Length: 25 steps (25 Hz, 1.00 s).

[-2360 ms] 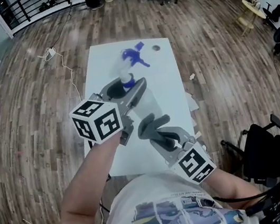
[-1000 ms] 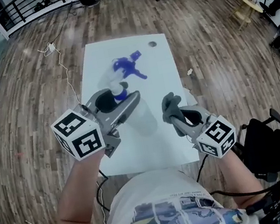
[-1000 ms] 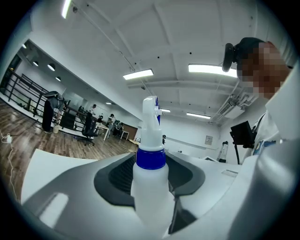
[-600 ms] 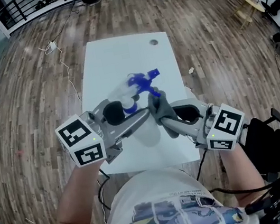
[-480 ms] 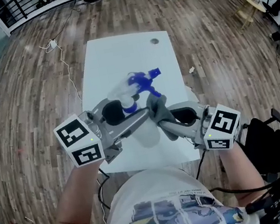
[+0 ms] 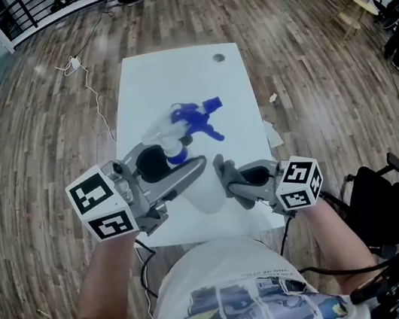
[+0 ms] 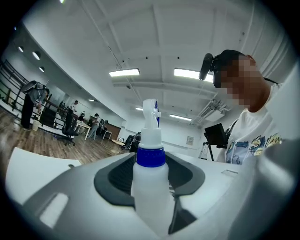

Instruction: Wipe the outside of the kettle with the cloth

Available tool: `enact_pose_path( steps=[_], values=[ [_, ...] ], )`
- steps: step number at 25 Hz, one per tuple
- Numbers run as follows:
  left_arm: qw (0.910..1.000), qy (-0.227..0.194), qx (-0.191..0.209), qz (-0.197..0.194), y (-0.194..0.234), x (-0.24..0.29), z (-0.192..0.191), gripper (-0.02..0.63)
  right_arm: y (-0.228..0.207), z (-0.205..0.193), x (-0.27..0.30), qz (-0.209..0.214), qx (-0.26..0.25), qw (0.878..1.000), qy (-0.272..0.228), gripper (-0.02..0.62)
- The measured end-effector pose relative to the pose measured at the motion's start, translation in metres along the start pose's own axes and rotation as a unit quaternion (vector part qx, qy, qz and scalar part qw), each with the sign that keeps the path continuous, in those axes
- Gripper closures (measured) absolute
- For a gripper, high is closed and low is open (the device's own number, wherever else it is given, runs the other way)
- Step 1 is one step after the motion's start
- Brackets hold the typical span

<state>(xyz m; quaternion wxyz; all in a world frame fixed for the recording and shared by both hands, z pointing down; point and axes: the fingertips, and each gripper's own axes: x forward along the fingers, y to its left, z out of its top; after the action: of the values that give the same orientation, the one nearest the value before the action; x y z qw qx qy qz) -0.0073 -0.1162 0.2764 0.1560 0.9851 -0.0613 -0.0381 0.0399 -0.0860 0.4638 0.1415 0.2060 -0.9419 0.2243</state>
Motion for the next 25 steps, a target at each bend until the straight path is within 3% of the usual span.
enact_pose_path(
  steps=[4, 8, 12, 15, 18, 25],
  values=[
    [0.9998, 0.007, 0.001, -0.021, -0.004, 0.0, 0.003, 0.417, -0.007, 0.007, -0.004, -0.002, 0.005, 1.0, -0.004, 0.52],
    [0.9983, 0.019, -0.002, -0.054, -0.008, -0.001, 0.009, 0.417, 0.008, 0.081, -0.017, 0.031, -0.003, 0.997, -0.072, 0.52],
    [0.9946, 0.019, -0.002, -0.102, -0.024, -0.002, 0.016, 0.417, 0.04, 0.149, -0.023, 0.1, -0.019, 0.986, -0.135, 0.52],
    [0.9919, 0.013, 0.006, -0.126, -0.045, 0.0, 0.008, 0.417, 0.05, 0.14, -0.02, 0.136, -0.01, 0.981, -0.141, 0.52],
    [0.9911, 0.007, 0.008, -0.133, -0.055, 0.002, -0.001, 0.417, 0.044, 0.112, -0.02, 0.167, 0.031, 0.975, -0.143, 0.52],
    [0.9925, -0.02, -0.007, -0.12, -0.025, 0.002, 0.032, 0.417, 0.005, 0.066, 0.002, 0.161, 0.109, 0.977, -0.092, 0.521]
  ],
)
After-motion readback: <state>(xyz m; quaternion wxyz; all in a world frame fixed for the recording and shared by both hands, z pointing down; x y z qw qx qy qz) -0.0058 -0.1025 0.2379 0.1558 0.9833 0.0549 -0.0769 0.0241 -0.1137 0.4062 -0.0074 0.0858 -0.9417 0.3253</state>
